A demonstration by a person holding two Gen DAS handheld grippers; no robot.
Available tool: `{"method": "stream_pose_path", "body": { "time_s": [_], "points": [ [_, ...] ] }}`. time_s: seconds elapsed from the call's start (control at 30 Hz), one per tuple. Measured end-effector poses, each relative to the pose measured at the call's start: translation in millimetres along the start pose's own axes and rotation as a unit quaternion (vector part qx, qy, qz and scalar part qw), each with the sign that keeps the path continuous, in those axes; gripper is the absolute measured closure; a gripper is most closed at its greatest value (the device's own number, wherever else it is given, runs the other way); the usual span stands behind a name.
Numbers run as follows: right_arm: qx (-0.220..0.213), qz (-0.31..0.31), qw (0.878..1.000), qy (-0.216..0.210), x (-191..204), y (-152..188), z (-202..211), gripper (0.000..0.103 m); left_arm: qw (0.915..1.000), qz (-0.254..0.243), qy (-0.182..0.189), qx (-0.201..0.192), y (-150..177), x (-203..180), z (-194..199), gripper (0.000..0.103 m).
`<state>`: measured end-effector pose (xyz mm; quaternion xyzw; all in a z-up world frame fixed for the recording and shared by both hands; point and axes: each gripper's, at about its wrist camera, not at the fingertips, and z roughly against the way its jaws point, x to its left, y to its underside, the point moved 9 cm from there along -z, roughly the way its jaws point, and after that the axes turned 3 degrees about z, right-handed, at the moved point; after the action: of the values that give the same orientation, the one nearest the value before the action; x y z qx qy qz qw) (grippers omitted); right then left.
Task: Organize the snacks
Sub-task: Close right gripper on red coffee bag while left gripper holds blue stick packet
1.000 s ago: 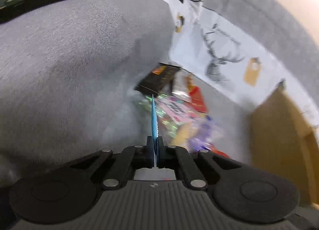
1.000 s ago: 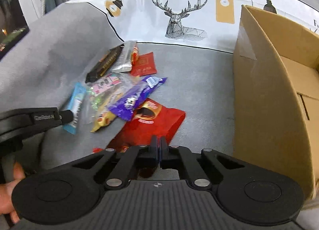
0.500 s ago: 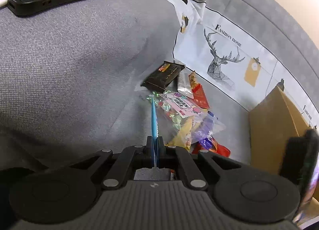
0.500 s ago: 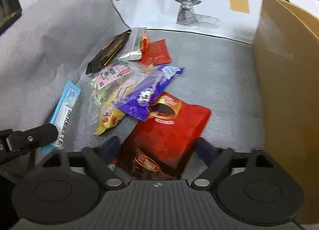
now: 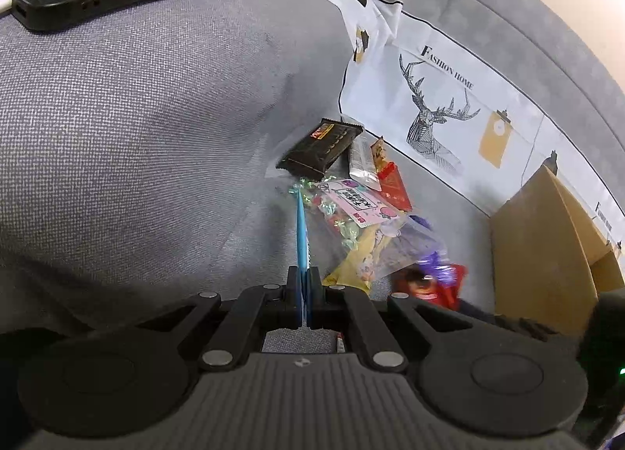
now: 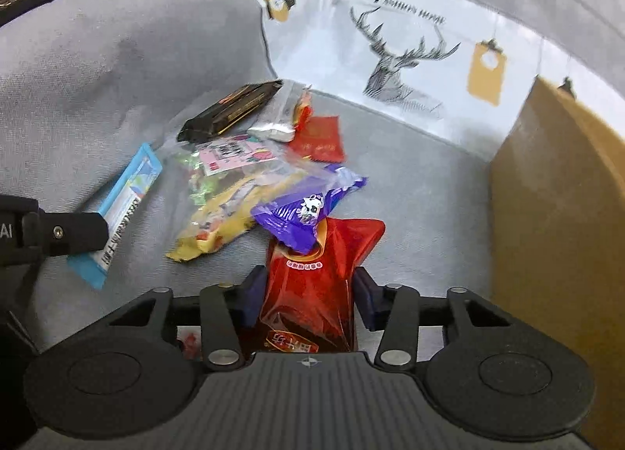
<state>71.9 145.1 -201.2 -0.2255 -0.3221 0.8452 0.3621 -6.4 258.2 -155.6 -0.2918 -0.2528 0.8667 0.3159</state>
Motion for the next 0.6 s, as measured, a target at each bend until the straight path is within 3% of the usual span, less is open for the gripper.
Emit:
{"method": "stream_pose_path", "body": {
  "time_s": [0.17, 0.33, 0.5, 0.6],
  "points": [
    [-0.003, -0.011, 1.0, 0.007, -18.7, -1.1, 20.0, 0.055, 0.9999, 0.01, 0.006, 0.01, 0.0, 2.7, -5.6, 0.101],
    [-0.006, -0.003, 1.0, -0.016, -15.2, 1.0, 50.9, 0.055, 0.9991, 0.019, 0.017, 0.034, 5.8, 3.6, -11.5, 0.102],
    [0.027, -0.05, 0.997, -0.045, -12.5, 33.9, 65.7, 0.055, 0.9962, 0.025, 0.025, 0.079, 20.3, 6.5, -19.4, 0.101],
    [0.038, -0.09, 0.994, -0.054, -14.6, 49.7, 64.1, 0.055, 0.9963, 0.025, 0.013, 0.08, 22.7, 10.4, -20.0, 0.099]
  ]
}}
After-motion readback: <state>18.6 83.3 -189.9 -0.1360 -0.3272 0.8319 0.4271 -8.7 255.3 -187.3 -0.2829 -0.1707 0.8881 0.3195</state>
